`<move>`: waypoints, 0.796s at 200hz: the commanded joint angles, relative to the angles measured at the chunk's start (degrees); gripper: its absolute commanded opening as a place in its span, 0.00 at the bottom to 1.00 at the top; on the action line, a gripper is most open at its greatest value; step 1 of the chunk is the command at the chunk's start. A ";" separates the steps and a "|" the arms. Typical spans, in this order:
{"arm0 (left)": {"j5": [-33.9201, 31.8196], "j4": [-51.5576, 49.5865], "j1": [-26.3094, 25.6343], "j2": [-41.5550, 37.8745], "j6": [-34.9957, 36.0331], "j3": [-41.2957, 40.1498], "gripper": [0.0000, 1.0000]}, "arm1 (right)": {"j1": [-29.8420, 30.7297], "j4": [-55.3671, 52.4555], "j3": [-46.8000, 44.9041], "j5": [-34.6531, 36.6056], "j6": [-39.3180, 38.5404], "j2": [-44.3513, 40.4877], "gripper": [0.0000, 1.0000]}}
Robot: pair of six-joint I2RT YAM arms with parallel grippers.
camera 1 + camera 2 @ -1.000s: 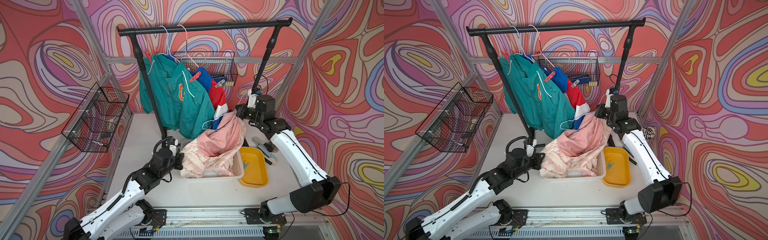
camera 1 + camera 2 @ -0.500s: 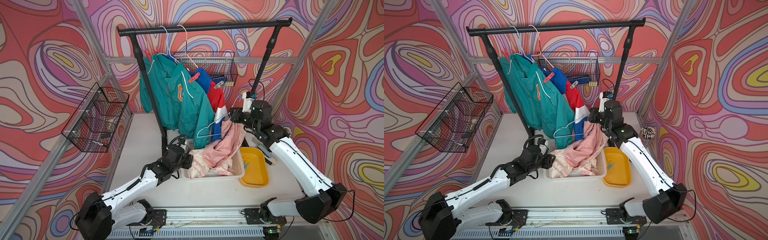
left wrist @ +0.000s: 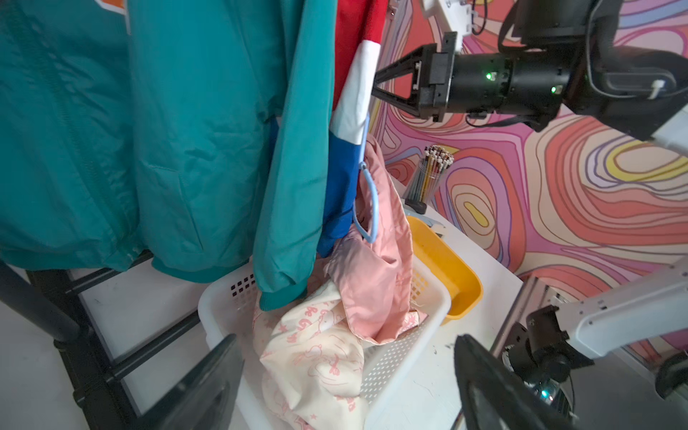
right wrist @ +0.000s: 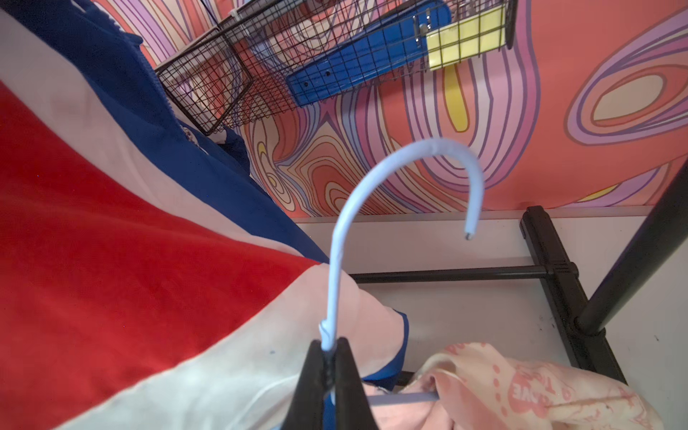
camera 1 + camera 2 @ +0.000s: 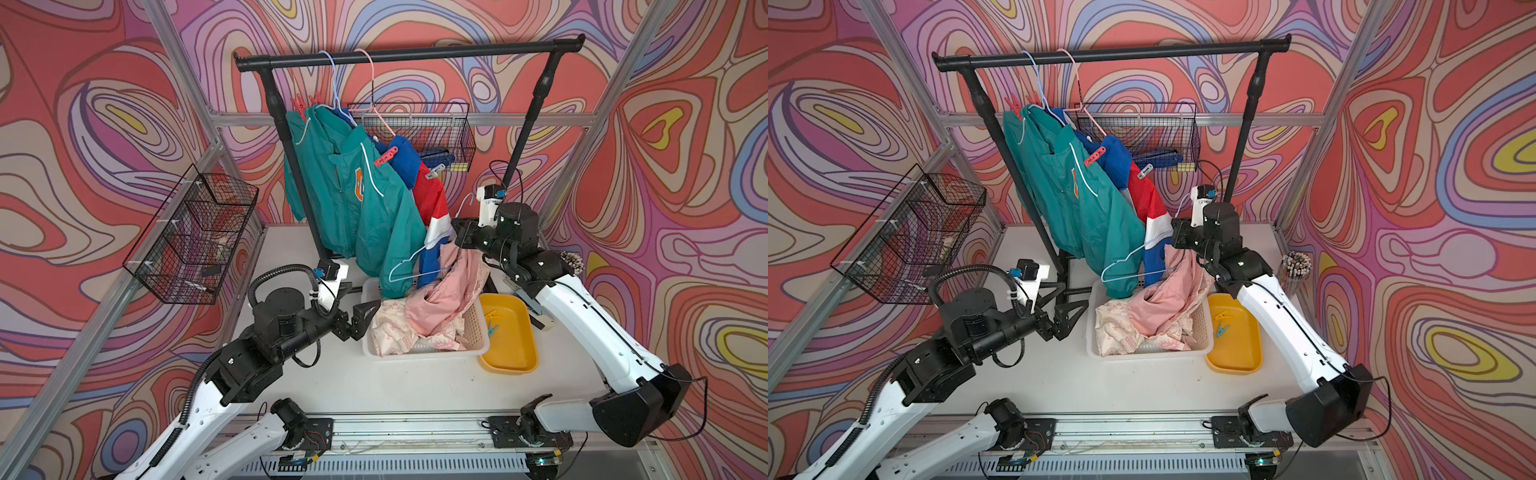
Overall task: Remove the clothespins securing jackets to the hanger
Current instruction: Remove the jacket from the hanger.
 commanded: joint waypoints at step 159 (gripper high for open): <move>4.42 -4.50 -0.05 15.85 0.11 11.07 0.00 | 4.25 0.76 -0.78 -0.35 -4.62 -2.53 0.00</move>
